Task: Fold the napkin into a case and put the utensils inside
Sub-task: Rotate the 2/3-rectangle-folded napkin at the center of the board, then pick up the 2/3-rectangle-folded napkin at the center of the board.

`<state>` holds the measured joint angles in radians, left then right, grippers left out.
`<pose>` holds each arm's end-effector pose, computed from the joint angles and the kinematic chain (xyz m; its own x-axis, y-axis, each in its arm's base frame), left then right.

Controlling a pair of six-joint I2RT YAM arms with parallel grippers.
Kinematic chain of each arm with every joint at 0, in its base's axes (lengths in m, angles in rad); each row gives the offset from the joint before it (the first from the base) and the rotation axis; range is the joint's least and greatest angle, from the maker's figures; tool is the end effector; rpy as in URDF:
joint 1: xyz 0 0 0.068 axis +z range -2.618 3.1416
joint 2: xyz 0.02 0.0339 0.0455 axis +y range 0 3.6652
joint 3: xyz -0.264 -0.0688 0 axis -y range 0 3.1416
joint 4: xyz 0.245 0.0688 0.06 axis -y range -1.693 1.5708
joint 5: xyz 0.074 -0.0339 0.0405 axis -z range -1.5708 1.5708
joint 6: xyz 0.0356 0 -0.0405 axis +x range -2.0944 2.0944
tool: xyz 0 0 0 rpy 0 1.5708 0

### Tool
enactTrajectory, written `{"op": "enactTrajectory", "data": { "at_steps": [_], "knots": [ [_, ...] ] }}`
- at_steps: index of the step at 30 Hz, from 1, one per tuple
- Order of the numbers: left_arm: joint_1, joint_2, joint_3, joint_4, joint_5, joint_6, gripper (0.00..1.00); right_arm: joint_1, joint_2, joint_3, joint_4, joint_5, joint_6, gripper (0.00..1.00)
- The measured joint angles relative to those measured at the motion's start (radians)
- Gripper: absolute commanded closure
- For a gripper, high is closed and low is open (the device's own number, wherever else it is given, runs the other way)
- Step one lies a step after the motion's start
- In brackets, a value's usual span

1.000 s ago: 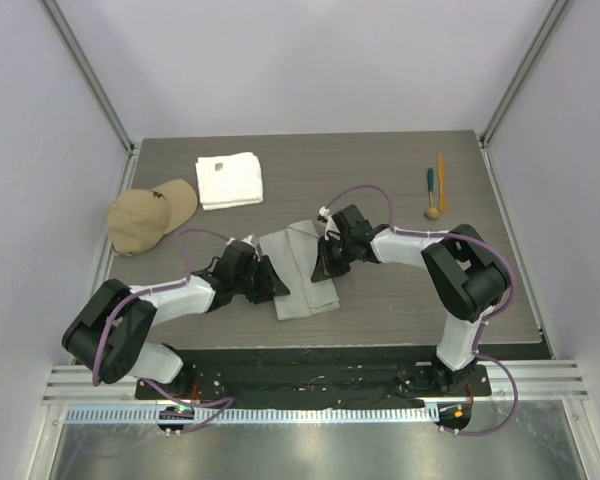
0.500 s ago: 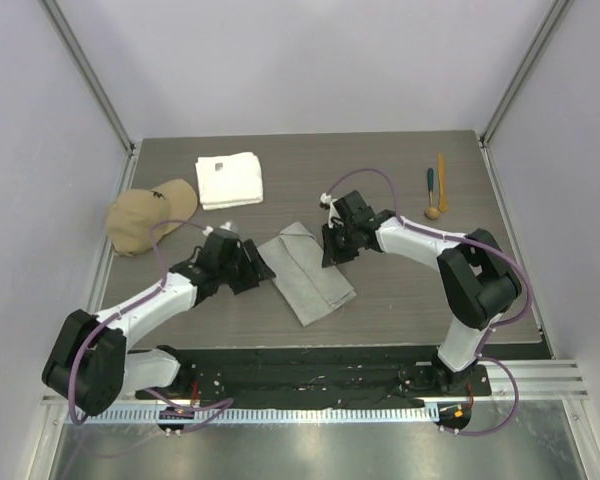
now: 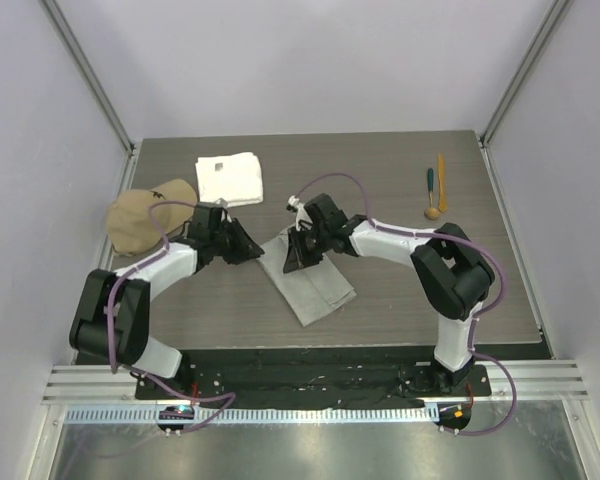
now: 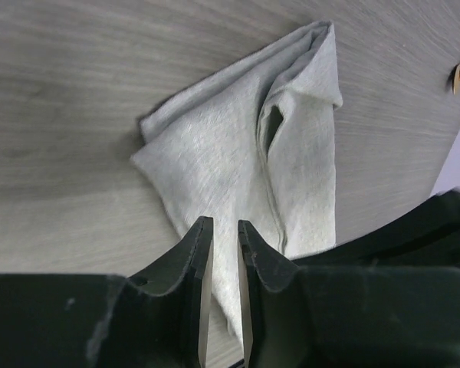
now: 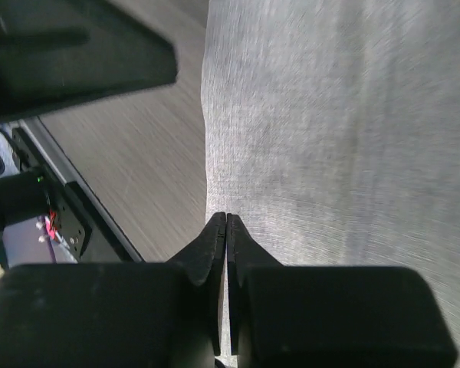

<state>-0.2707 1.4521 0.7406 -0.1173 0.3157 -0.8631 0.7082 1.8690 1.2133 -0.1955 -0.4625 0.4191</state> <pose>0.2730 -0.0872 0.1816 -0.8085 -0.5252 -0.2654 -0.2430 0.7088 -0.6623 0.2920 0.2710 0.1844 -0.8496 -0.2481 -0.4655 -0.5033 0.6453 0.5747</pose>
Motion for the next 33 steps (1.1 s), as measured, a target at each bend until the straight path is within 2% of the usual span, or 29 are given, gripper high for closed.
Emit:
{"op": "enactTrajectory", "data": {
  "at_steps": [8, 11, 14, 15, 16, 17, 20, 21, 22, 24, 25, 27, 31, 33],
  "knots": [
    [0.000, 0.238, 0.068, 0.069, -0.008, 0.002, 0.86, 0.042, 0.019, -0.202, 0.113, -0.065, 0.074, 0.97],
    [0.002, 0.264, 0.105, 0.067, -0.011, 0.014, 0.87, 0.042, 0.002, -0.229, 0.140, -0.063, 0.069, 0.97],
    [-0.003, 0.271, 0.133, 0.047, -0.034, 0.037, 0.75, 0.042, -0.015, -0.244, 0.142, -0.052, 0.054, 0.97],
    [-0.004, 0.263, 0.136, 0.037, -0.045, 0.042, 0.67, 0.042, -0.023, -0.245, 0.133, -0.042, 0.047, 0.97],
    [-0.004, 0.249, 0.137, 0.024, -0.058, 0.050, 0.63, 0.042, -0.032, -0.245, 0.116, -0.029, 0.037, 0.96],
    [-0.004, 0.233, 0.138, 0.010, -0.072, 0.057, 0.55, 0.043, -0.043, -0.245, 0.097, -0.013, 0.027, 0.94],
    [-0.002, 0.127, 0.143, -0.068, -0.128, 0.066, 0.46, 0.047, -0.073, -0.221, 0.002, 0.056, -0.017, 0.85],
    [-0.002, 0.078, 0.145, -0.094, -0.149, 0.066, 0.45, 0.051, -0.076, -0.198, -0.032, 0.085, -0.032, 0.79],
    [-0.001, 0.026, 0.148, -0.122, -0.170, 0.064, 0.44, 0.054, -0.076, -0.167, -0.064, 0.114, -0.050, 0.65],
    [0.001, -0.076, 0.161, -0.174, -0.219, 0.053, 0.43, 0.060, -0.076, -0.092, -0.119, 0.177, -0.080, 0.46],
    [0.003, -0.122, 0.169, -0.201, -0.246, 0.045, 0.43, 0.064, -0.074, -0.047, -0.139, 0.208, -0.095, 0.42],
    [0.007, -0.190, 0.187, -0.257, -0.300, 0.024, 0.43, 0.077, -0.066, 0.044, -0.154, 0.265, -0.122, 0.36],
    [0.014, -0.301, 0.209, -0.404, -0.441, -0.034, 0.43, 0.109, -0.001, 0.220, -0.177, 0.351, -0.167, 0.33],
    [0.016, -0.354, 0.209, -0.477, -0.510, -0.064, 0.38, 0.130, 0.051, 0.292, -0.190, 0.386, -0.190, 0.32]
  ]
}}
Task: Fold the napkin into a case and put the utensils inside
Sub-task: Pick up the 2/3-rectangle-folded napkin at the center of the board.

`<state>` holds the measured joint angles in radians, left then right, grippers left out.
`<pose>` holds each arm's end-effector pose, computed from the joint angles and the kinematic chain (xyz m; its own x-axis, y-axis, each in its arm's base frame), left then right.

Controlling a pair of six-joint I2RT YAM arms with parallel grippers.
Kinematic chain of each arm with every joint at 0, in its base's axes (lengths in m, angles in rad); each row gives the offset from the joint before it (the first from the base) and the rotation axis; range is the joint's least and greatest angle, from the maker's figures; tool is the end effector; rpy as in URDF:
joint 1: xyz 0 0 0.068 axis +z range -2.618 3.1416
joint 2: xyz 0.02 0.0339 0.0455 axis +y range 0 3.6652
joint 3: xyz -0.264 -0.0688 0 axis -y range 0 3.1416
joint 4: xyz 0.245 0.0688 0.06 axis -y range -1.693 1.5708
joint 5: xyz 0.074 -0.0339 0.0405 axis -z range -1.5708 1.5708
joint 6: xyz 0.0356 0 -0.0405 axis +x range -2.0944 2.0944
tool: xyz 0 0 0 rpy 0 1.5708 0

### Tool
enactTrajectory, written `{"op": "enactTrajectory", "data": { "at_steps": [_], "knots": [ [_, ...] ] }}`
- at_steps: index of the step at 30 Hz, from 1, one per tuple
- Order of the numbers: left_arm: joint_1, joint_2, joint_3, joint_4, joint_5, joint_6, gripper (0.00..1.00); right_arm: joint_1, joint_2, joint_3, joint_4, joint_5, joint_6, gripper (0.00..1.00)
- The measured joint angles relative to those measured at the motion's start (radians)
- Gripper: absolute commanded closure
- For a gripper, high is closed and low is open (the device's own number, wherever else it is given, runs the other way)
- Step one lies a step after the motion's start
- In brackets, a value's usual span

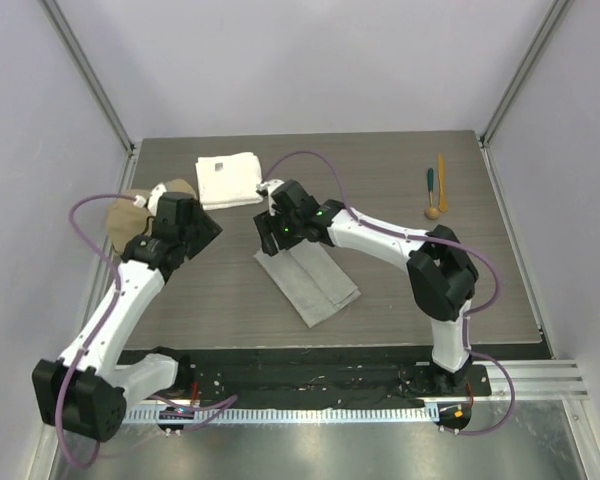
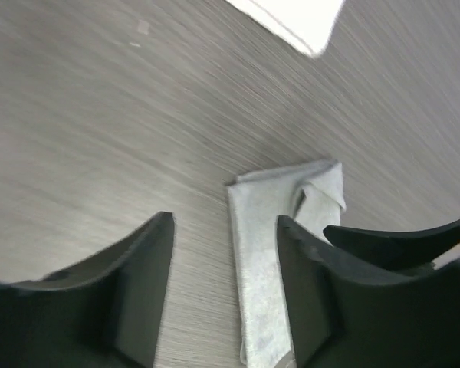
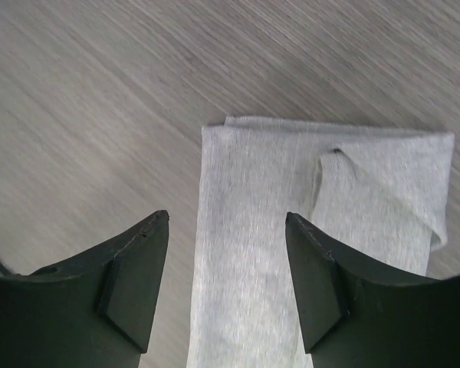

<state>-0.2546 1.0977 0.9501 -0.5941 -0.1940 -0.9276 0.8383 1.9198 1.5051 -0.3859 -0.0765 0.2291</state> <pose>0.2255 -0.0516 0.2982 -0.4798 -0.6865 -0.5464 -0.4574 0.7271 -0.5119 0.2888 0.3252 0.2392 -0.6439 -0.3773 -0.6656 -0.6476 0.7320 0.2115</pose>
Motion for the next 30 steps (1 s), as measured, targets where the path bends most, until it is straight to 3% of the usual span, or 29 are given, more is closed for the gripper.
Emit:
{"op": "enactTrajectory", "data": {
  "at_steps": [9, 30],
  "knots": [
    [0.002, -0.218, 0.008, -0.183, -0.198, -0.064, 0.37, 0.091, 0.210, 0.149, -0.085, 0.155, -0.082, 0.35],
    [0.002, -0.196, -0.029, -0.209, -0.153, -0.060, 0.37, 0.109, 0.324, 0.237, -0.102, 0.209, -0.138, 0.44]
  ]
}}
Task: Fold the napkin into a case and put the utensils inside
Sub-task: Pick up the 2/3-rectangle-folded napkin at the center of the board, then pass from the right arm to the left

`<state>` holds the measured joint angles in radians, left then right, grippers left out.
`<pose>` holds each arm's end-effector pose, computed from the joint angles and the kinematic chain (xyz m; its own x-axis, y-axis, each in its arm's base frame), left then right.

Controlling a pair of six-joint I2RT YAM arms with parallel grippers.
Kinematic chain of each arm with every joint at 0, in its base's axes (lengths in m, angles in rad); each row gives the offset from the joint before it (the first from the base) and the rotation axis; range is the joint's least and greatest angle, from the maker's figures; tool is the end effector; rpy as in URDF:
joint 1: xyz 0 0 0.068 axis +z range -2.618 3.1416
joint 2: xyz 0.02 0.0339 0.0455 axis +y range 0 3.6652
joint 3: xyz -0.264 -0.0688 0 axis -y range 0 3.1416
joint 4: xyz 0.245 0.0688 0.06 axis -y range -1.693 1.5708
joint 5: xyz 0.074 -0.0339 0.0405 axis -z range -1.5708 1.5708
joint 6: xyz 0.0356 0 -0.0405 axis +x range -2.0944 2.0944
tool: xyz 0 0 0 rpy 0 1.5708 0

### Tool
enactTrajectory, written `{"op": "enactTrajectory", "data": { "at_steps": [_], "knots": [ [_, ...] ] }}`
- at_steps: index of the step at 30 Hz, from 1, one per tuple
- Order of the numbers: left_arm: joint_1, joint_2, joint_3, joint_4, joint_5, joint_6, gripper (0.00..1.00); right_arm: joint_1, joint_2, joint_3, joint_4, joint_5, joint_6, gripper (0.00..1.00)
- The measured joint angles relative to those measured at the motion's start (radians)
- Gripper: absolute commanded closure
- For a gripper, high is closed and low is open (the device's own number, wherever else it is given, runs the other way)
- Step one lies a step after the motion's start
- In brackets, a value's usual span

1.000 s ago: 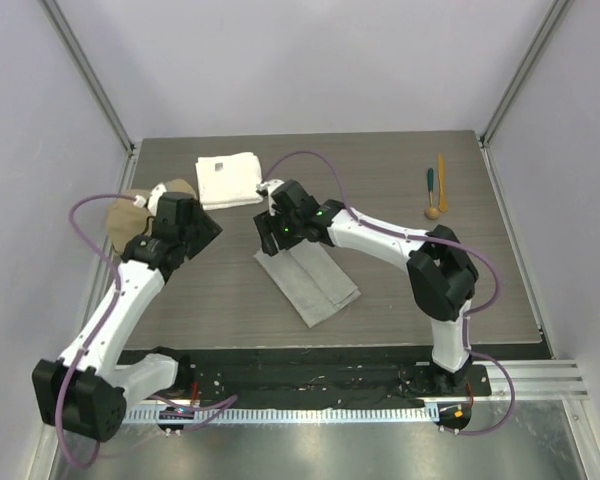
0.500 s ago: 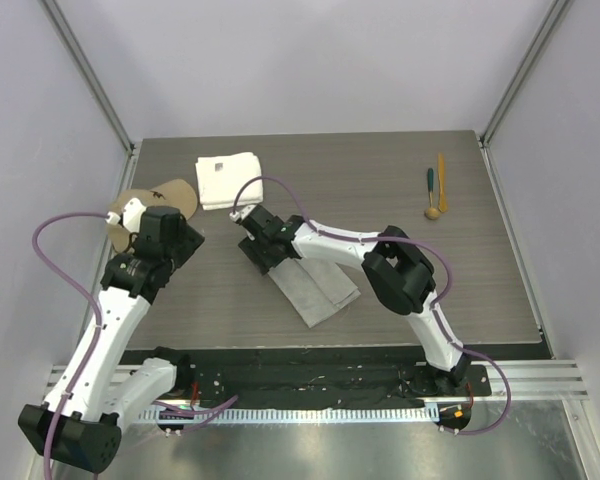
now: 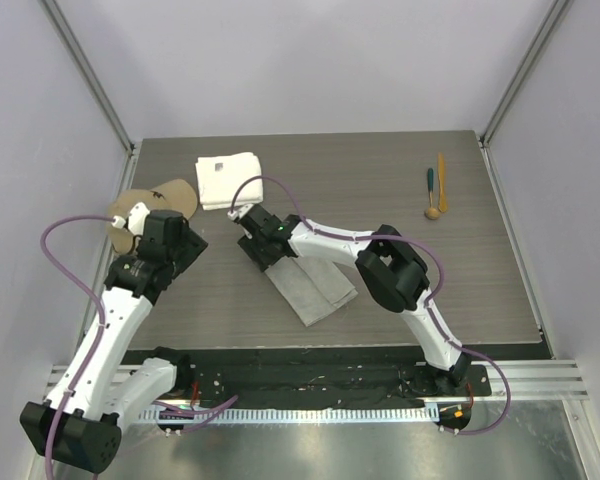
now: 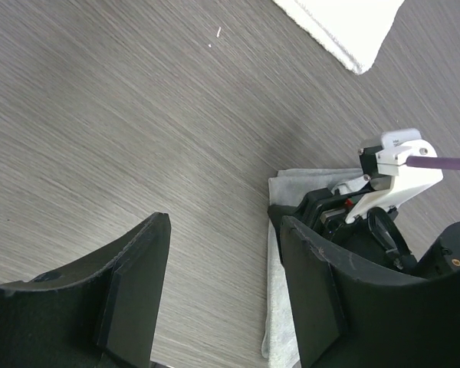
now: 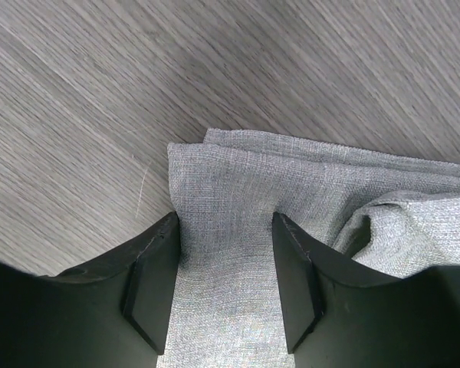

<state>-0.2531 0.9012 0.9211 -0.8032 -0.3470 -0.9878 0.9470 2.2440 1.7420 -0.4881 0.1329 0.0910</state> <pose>0.1735 -0.0324 0.3095 -0.3779 -0.7131 -0.5904 -0.5691 0.6819 -0.4594 0.2890 0.3935 0.1632 -0.5556 -0.6178 -0.5564 -0.7145 0.6970 -0.0605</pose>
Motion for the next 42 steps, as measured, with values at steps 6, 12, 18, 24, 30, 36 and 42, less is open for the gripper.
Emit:
{"op": "enactTrajectory", "data": {
  "at_steps": [6, 12, 18, 24, 30, 36, 42],
  "knots": [
    [0.000, 0.009, -0.016, 0.010, 0.010, 0.000, 0.36, 0.000, 0.005, 0.003, 0.001, 0.010, 0.020, 0.60],
    [0.000, 0.059, -0.030, 0.044, 0.049, 0.005, 0.36, -0.005, 0.008, 0.008, 0.000, 0.033, 0.030, 0.91],
    [0.006, 0.102, -0.073, 0.113, 0.132, 0.035, 0.30, -0.037, 0.002, -0.002, 0.022, -0.057, 0.045, 0.99],
    [0.037, 0.179, -0.174, 0.280, 0.344, 0.068, 0.21, -0.113, -0.019, -0.058, 0.090, -0.282, 0.087, 0.99],
    [0.076, 0.332, -0.233, 0.476, 0.543, 0.075, 0.18, -0.164, -0.029, -0.107, 0.145, -0.430, 0.124, 0.99],
    [0.087, 0.494, -0.233, 0.675, 0.663, 0.064, 0.25, -0.192, -0.045, -0.163, 0.186, -0.537, 0.164, 0.99],
    [0.114, 0.639, -0.243, 0.841, 0.735, 0.019, 0.37, -0.214, -0.047, -0.198, 0.238, -0.598, 0.217, 0.99]
  ]
}}
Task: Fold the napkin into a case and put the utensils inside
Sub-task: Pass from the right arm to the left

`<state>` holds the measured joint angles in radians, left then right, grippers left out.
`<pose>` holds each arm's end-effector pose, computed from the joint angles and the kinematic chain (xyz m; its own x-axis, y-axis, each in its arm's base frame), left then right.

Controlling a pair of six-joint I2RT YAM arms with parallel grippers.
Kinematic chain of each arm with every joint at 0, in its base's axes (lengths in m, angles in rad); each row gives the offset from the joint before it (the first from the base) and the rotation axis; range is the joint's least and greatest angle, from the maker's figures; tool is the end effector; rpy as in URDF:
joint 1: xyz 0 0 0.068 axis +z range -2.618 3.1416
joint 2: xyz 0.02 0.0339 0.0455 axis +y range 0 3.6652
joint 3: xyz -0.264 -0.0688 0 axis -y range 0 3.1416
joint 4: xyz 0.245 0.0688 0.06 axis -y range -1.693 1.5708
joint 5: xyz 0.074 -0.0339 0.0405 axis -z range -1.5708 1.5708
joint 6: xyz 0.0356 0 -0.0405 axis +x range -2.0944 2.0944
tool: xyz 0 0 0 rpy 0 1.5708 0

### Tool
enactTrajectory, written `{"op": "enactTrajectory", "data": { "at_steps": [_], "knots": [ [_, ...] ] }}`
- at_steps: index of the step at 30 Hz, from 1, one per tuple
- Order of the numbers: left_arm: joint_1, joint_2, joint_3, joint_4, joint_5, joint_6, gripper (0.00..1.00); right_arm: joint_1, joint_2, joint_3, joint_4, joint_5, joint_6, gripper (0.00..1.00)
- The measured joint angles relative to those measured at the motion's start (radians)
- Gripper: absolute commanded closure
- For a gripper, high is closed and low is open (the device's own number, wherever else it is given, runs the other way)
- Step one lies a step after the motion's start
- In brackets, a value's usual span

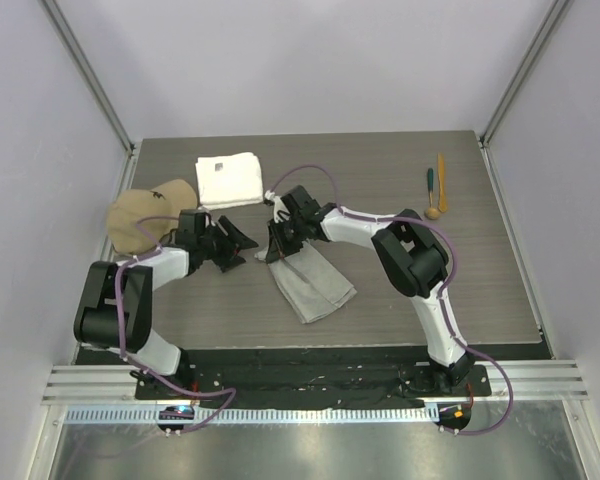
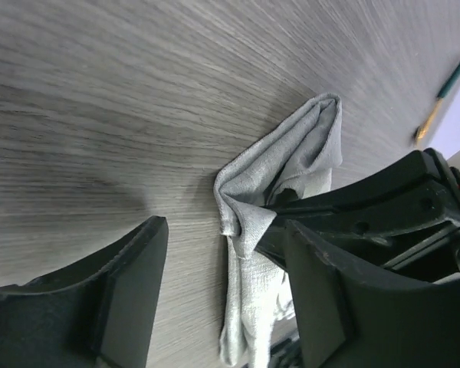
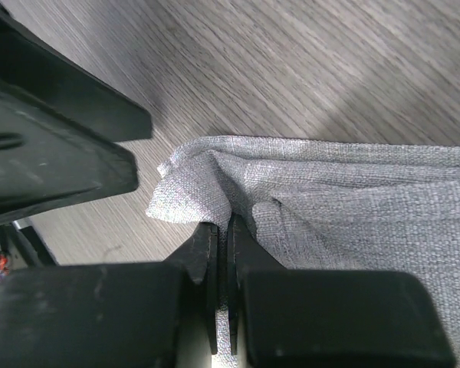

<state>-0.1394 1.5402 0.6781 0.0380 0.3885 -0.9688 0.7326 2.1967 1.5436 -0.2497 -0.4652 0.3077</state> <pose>0.2849 -0.0536 0.1519 -0.7276 -0.6682 -0.1555 -0.3819 0.5828 -0.7173 0.3397 0.3270 0.1432 -0.7998 -0.3554 -0.4837 -0.5898 0.6151 0.5232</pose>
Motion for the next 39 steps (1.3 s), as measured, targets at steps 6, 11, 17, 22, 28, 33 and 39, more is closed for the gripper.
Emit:
{"op": "enactTrajectory", "data": {
  "at_steps": [6, 11, 17, 22, 28, 33, 39],
  "knots": [
    [0.011, 0.051, -0.066, 0.153, 0.067, -0.081, 0.39, -0.008, 0.000, -0.012, 0.020, -0.023, 0.037, 0.99],
    [0.011, 0.108, -0.078, 0.272, 0.117, -0.138, 0.43, -0.008, 0.000, -0.021, 0.033, -0.036, 0.056, 0.99],
    [0.011, 0.186, -0.100, 0.424, 0.171, -0.207, 0.57, -0.008, 0.000, -0.025, 0.042, -0.040, 0.071, 0.99],
    [0.011, 0.198, -0.121, 0.457, 0.177, -0.230, 0.70, -0.008, 0.000, -0.026, 0.045, -0.042, 0.085, 0.99],
    [0.011, 0.198, -0.135, 0.460, 0.181, -0.233, 0.83, -0.008, 0.000, -0.026, 0.045, -0.041, 0.091, 0.99],
    [0.011, 0.191, -0.134, 0.451, 0.182, -0.231, 0.92, -0.003, 0.000, -0.025, 0.039, -0.029, 0.087, 0.99],
    [0.011, 0.154, -0.124, 0.390, 0.180, -0.228, 0.69, 0.006, 0.000, -0.016, 0.026, -0.011, 0.079, 0.99]
  ]
}}
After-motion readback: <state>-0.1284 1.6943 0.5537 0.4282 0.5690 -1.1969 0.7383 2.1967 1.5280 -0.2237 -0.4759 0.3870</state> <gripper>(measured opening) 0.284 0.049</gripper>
